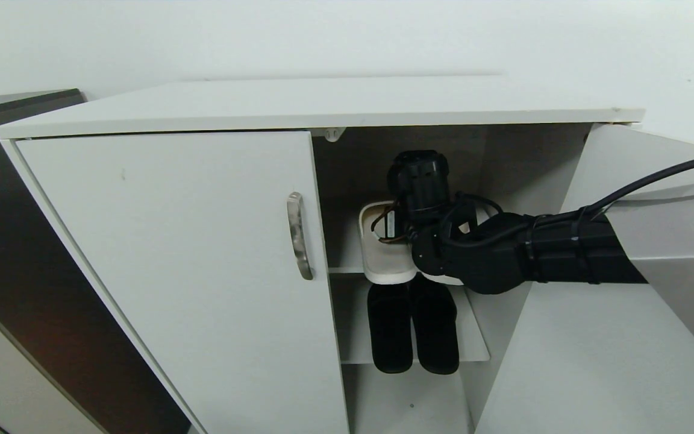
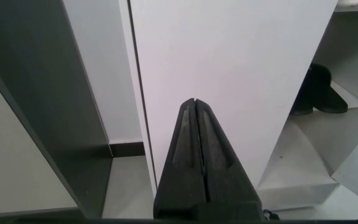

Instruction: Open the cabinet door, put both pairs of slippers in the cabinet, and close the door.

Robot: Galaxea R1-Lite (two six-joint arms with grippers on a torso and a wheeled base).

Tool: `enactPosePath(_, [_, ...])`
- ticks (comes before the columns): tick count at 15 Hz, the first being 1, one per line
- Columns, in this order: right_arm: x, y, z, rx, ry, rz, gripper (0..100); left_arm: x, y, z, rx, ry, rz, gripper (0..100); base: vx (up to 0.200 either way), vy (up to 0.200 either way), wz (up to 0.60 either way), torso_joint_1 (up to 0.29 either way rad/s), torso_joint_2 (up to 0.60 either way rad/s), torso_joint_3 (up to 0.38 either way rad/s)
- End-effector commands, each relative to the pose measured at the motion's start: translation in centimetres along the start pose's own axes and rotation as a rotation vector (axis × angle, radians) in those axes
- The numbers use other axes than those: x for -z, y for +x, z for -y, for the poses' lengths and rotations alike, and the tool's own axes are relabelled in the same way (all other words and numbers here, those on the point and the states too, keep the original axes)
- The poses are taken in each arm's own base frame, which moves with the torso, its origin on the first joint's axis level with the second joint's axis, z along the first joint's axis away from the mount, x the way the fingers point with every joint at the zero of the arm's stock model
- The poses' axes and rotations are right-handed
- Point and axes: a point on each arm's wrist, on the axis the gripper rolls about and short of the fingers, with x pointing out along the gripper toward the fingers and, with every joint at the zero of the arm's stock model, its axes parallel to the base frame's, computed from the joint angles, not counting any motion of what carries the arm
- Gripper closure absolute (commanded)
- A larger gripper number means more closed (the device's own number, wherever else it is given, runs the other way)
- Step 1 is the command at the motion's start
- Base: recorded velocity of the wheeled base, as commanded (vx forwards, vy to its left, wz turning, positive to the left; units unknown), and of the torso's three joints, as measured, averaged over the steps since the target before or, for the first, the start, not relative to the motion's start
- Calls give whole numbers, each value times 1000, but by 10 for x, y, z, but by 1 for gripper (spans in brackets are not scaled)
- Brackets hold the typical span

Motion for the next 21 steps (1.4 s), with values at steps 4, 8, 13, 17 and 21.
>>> enactPosePath(4, [-11, -42, 8, -39, -7, 2, 0, 0, 0, 0, 0, 0, -1, 100, 0, 0, 0, 0, 0, 0])
enactPosePath(8, [-7, -97, 17, -103, -21, 8, 0, 0, 0, 0, 0, 0, -1, 100, 0, 0, 0, 0, 0, 0])
enactPosePath(13, [13, -149, 45, -181, -35, -7, 100, 0, 0, 0, 0, 0, -1, 100, 0, 0, 0, 0, 0, 0])
enactPosePath(17, [39, -153, 57, -185, -26, -22, 100, 0, 0, 0, 1, 1, -1, 100, 0, 0, 0, 0, 0, 0])
enactPosePath(21, [49, -152, 49, -192, -48, -43, 100, 0, 0, 0, 1, 0, -1, 100, 0, 0, 0, 0, 0, 0])
